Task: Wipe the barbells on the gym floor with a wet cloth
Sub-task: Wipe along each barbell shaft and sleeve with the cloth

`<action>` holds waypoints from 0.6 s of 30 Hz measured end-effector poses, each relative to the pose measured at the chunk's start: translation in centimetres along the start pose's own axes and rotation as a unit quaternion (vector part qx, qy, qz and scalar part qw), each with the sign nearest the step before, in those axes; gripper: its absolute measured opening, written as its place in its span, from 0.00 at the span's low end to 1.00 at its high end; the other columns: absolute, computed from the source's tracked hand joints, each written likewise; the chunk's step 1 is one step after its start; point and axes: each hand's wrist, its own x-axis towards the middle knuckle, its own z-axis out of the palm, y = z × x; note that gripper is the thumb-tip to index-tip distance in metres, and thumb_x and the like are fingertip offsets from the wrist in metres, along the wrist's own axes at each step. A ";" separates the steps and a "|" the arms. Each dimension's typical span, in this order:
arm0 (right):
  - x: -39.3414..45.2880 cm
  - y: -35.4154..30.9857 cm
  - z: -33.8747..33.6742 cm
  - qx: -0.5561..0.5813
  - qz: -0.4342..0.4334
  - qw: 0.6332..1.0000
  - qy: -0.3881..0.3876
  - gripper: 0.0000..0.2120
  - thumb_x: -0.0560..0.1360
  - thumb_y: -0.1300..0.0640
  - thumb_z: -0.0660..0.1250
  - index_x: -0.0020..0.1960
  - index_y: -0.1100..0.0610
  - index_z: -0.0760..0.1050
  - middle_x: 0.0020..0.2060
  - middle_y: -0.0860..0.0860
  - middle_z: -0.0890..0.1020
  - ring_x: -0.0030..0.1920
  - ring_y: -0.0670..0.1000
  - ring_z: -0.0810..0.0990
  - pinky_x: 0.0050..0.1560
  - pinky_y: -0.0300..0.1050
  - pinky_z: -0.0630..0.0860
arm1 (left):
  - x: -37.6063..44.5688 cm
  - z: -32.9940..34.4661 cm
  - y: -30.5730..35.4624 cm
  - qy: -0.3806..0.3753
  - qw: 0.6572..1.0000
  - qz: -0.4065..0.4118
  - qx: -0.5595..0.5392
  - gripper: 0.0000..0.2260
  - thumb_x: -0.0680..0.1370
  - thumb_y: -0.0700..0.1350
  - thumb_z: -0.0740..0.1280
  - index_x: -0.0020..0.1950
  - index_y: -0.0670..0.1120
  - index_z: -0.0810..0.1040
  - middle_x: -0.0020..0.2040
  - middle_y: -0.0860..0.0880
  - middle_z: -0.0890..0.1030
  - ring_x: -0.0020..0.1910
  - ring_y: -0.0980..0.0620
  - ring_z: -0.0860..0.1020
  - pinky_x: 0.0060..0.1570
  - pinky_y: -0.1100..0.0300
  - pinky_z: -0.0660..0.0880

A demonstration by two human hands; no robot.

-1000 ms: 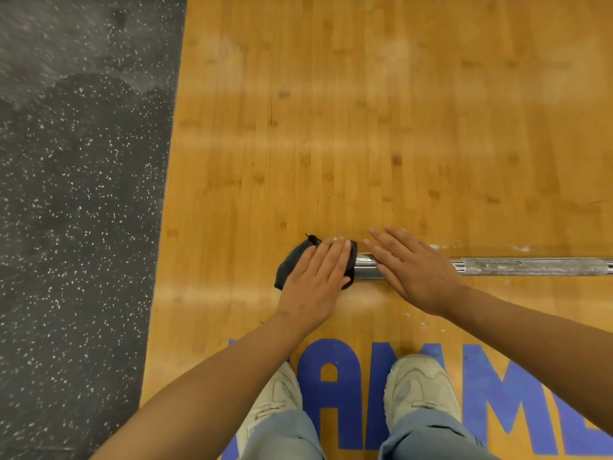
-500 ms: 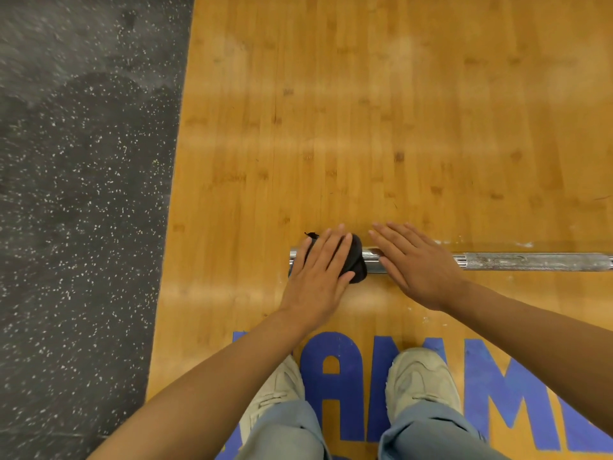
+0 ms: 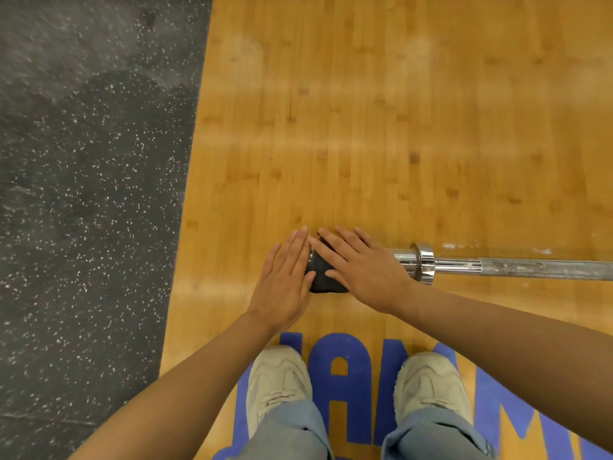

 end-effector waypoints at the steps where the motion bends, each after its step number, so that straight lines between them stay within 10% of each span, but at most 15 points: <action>1: -0.6 0.5 0.1 -0.013 0.000 1.000 0.005 0.26 0.84 0.46 0.46 0.78 0.55 0.59 0.74 0.55 0.70 0.71 0.59 0.72 0.70 0.58 0.70 | 0.0 0.1 -0.2 0.004 1.000 0.001 -0.006 0.25 0.85 0.51 0.45 0.78 0.39 0.59 0.79 0.44 0.58 0.78 0.48 0.56 0.74 0.48 0.53; 18: -0.1 -0.2 0.5 -0.039 0.024 0.999 -0.027 0.29 0.82 0.44 0.48 0.77 0.59 0.60 0.72 0.60 0.71 0.68 0.67 0.72 0.67 0.61 0.71 | 0.1 0.0 -0.9 0.009 0.997 0.011 0.070 0.24 0.86 0.50 0.42 0.78 0.44 0.64 0.78 0.50 0.63 0.78 0.53 0.58 0.75 0.46 0.50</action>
